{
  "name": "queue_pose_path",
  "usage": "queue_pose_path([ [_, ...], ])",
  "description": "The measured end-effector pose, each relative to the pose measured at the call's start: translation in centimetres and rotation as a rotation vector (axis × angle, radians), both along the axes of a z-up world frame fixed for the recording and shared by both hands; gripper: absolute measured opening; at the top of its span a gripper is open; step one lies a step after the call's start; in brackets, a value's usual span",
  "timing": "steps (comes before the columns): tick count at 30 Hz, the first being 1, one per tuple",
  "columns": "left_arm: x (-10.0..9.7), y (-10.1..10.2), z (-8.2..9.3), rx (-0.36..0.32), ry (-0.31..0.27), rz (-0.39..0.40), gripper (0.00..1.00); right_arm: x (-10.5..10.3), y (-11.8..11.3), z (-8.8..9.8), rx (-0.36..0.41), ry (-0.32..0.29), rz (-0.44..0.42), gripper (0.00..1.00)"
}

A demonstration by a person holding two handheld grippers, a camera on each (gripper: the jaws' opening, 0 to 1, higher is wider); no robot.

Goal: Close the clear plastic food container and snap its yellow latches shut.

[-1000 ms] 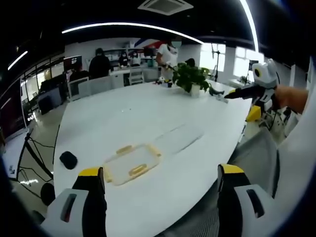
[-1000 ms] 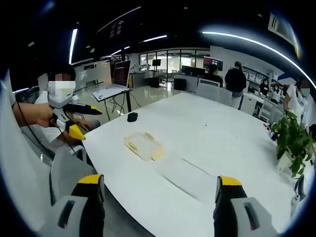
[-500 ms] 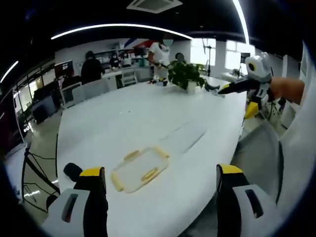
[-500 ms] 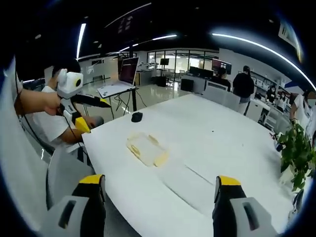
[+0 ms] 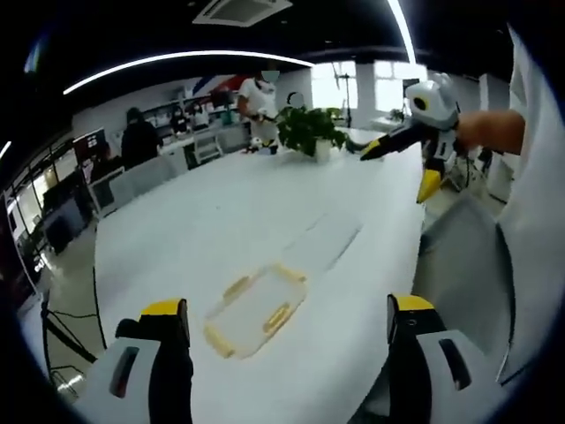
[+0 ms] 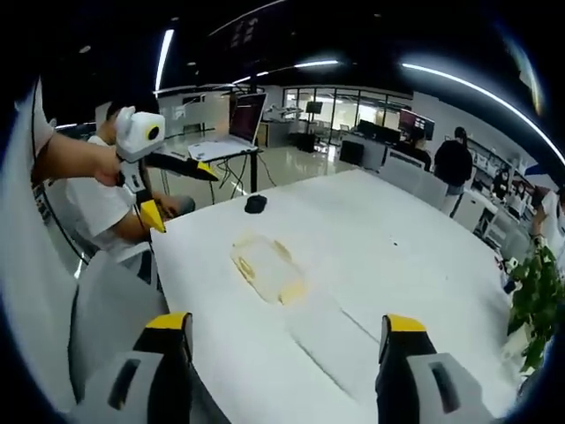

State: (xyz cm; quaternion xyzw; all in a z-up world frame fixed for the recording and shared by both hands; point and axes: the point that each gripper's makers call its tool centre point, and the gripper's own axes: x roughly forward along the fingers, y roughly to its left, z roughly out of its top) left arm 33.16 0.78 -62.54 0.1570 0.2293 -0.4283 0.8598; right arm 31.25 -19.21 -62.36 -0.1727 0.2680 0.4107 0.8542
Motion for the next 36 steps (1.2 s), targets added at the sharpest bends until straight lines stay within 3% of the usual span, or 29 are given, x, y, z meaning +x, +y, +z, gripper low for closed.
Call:
queue_pose_path([
  [7,1.5,0.6,-0.7,0.045,-0.009,-0.034,0.89,1.1,0.9,-0.7,-0.037,-0.005,0.05,0.85],
  [9,1.8,1.1,-1.1,0.102,-0.04,-0.066,0.87,1.4,1.1,-1.1,-0.056,-0.008,0.066,0.85],
  [12,2.0,0.9,-1.2,0.029,0.003,-0.076,0.88,2.0,1.1,-1.9,-0.126,-0.024,0.105,0.83],
  [15,2.8,1.7,-1.9,0.101,-0.021,-0.101,0.86,2.6,1.6,-2.1,-0.128,-0.026,0.123,0.82],
  [19,3.5,2.0,-2.2,0.097,-0.01,-0.118,0.86,3.7,2.3,-2.4,-0.144,-0.035,0.152,0.79],
  [23,4.0,2.7,-3.4,0.185,-0.015,-0.202,0.82,4.5,2.9,-2.9,-0.182,-0.051,0.192,0.76],
  [25,4.1,2.6,-3.7,0.179,-0.004,-0.225,0.82,4.8,3.1,-3.6,-0.232,-0.06,0.224,0.76],
  [36,5.1,3.1,-5.8,0.258,0.0,-0.332,0.76,6.3,5.1,-5.4,-0.255,-0.063,0.311,0.71],
])
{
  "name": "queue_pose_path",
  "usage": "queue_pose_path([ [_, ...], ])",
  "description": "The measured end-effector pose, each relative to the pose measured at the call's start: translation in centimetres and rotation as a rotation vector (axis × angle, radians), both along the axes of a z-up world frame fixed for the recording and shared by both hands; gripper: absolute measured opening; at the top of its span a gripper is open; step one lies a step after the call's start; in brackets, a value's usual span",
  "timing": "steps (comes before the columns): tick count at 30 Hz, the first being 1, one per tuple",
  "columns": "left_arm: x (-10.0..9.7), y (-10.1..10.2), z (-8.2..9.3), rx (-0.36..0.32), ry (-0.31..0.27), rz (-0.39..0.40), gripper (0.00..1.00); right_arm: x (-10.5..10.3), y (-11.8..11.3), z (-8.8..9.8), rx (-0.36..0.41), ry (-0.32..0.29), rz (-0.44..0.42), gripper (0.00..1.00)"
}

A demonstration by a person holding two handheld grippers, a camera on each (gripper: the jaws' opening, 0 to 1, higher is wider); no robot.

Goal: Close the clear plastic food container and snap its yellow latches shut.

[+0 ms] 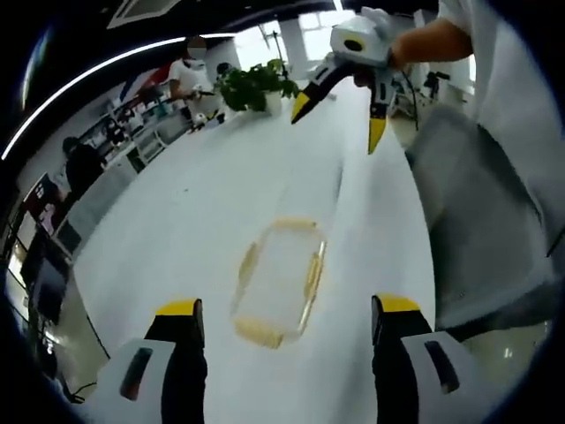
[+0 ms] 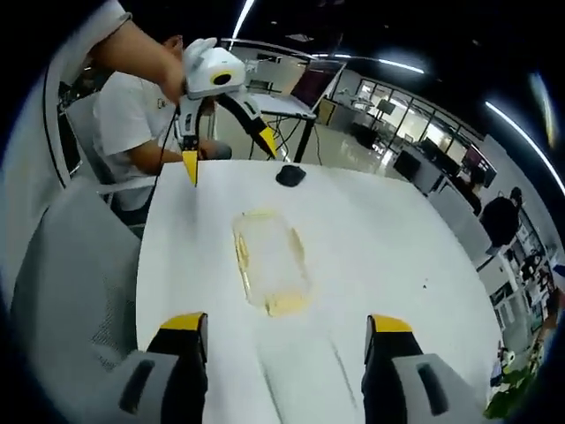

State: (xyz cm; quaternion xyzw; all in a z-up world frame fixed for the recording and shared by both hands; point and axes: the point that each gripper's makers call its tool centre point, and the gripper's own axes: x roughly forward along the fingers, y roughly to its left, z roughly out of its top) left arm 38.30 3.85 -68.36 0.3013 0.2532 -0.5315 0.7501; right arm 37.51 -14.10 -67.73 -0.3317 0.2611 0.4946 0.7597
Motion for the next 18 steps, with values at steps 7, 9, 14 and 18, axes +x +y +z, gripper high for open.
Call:
queue_pose_path([
  [7,1.3,0.8,-1.6,0.053,-0.003,-0.046,0.71,1.1,1.1,-1.3,-0.019,0.015,0.034,0.67],
  [9,1.7,1.1,-1.9,0.069,-0.003,-0.057,0.71,1.4,1.3,-1.8,-0.039,0.015,0.05,0.67],
  [14,2.4,1.4,-2.9,0.101,0.008,-0.084,0.69,2.2,1.6,-2.9,-0.07,0.029,0.06,0.62],
  [18,2.9,1.6,-3.7,0.116,0.015,-0.103,0.67,2.7,2.0,-3.6,-0.084,0.041,0.065,0.63],
])
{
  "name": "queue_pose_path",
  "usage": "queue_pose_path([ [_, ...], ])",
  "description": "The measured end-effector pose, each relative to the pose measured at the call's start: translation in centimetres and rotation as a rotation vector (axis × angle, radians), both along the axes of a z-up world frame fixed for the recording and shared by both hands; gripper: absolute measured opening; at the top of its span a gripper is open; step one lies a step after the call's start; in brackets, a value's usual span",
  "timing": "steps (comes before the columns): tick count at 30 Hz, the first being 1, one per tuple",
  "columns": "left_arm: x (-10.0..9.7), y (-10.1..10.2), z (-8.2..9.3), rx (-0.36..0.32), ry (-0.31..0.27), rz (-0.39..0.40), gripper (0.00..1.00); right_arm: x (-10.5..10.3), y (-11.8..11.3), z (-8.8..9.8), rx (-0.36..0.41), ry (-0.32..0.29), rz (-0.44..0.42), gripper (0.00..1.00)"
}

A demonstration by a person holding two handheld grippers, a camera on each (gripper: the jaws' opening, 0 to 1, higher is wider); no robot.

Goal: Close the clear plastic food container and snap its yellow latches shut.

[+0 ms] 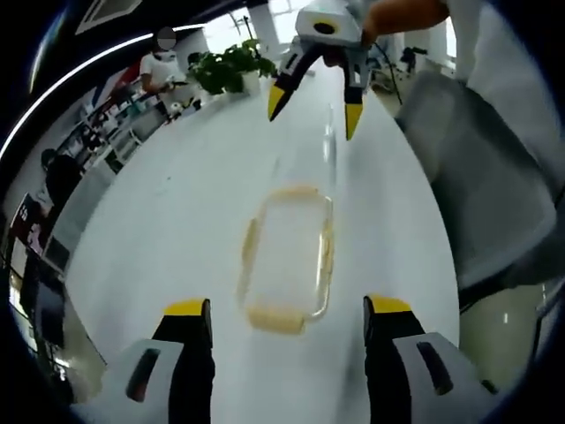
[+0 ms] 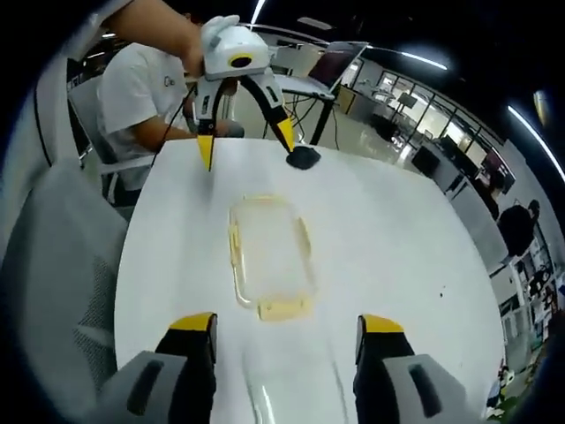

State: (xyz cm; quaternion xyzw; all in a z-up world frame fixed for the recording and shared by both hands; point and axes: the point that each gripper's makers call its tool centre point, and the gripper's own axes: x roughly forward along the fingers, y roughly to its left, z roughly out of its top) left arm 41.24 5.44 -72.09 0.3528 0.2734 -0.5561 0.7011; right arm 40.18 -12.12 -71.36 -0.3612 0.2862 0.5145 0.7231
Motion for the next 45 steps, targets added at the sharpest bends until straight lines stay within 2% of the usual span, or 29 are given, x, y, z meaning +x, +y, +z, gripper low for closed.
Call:
queue_pose_path([
  [5,0.4,-0.2,-0.8,-0.016,0.034,-0.03,0.65,0.2,0.5,-0.9,-0.022,0.003,0.026,0.62],
  [14,1.2,0.0,-2.6,0.021,0.035,-0.096,0.55,0.5,0.9,-3.4,-0.064,0.05,0.048,0.59],
  [26,1.7,0.8,-4.8,0.038,0.098,-0.122,0.53,1.4,1.5,-5.3,-0.1,0.08,0.079,0.57],
  [30,1.5,0.8,-5.5,0.045,0.116,-0.139,0.52,1.6,1.3,-6.2,-0.123,0.108,0.073,0.56],
  [35,1.9,1.3,-6.4,0.074,0.119,-0.137,0.51,1.7,1.7,-6.6,-0.127,0.129,0.083,0.53],
  [37,2.0,0.9,-6.2,0.047,0.128,-0.127,0.52,1.8,1.9,-6.8,-0.126,0.136,0.083,0.54],
  [45,2.1,1.2,-7.0,0.064,0.154,-0.133,0.49,1.9,2.4,-8.2,-0.169,0.154,0.117,0.49],
])
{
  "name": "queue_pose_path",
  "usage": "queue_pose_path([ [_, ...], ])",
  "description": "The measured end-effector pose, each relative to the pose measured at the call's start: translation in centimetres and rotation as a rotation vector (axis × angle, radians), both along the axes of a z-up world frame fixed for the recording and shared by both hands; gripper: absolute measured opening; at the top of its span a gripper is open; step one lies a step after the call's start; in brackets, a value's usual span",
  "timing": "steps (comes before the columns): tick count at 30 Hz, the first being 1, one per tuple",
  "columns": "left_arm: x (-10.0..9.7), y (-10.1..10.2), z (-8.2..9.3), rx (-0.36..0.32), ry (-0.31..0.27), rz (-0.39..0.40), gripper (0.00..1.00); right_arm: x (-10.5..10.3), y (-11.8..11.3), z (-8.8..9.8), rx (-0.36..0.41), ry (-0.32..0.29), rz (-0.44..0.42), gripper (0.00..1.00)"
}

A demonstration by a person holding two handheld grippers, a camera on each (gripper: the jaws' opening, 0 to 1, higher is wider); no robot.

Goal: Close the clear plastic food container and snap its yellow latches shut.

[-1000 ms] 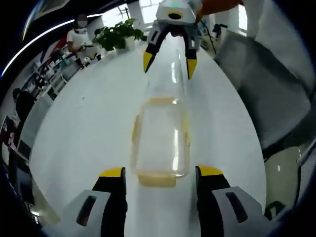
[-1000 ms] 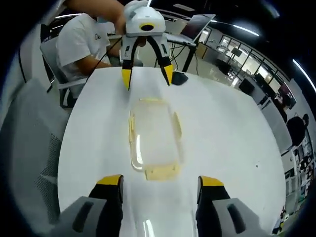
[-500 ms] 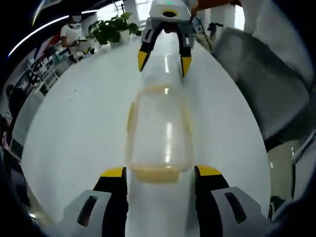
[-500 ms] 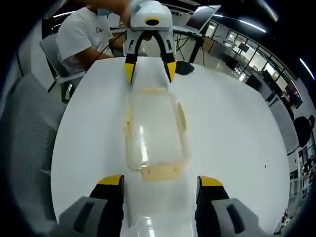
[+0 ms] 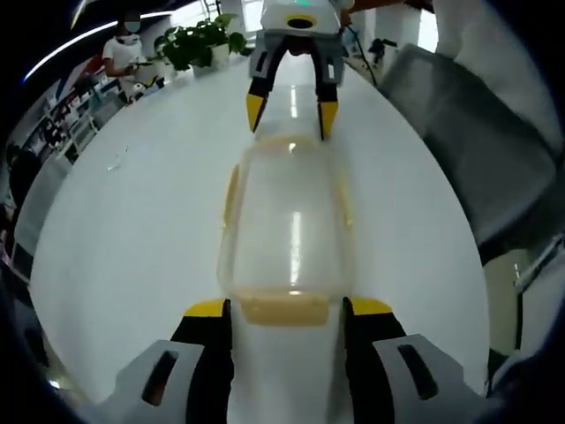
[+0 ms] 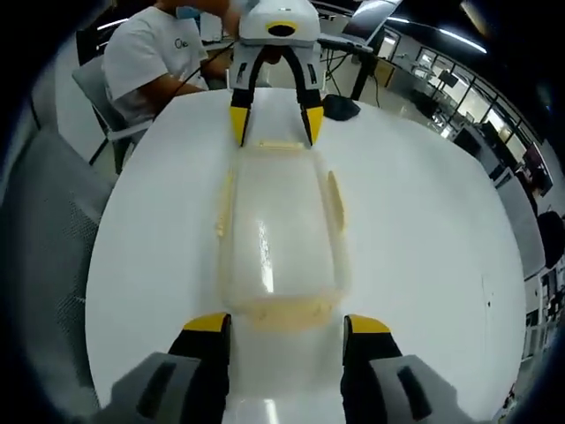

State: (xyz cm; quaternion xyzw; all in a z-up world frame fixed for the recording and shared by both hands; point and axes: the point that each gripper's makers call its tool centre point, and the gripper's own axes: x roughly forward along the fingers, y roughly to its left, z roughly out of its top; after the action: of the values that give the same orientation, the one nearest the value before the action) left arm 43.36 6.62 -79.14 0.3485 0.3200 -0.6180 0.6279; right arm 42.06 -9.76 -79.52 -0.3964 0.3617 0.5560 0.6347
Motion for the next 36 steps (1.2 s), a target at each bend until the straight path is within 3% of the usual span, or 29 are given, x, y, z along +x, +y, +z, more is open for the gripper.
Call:
queue_pose_path([
  [14,-0.3,0.0,-0.7,0.021,0.028,-0.004,0.41,0.1,0.2,-0.9,-0.022,0.051,-0.003,0.39],
  [36,-0.4,0.0,-0.9,0.064,0.027,-0.02,0.39,-0.3,0.4,-1.1,-0.054,0.079,0.034,0.37],
])
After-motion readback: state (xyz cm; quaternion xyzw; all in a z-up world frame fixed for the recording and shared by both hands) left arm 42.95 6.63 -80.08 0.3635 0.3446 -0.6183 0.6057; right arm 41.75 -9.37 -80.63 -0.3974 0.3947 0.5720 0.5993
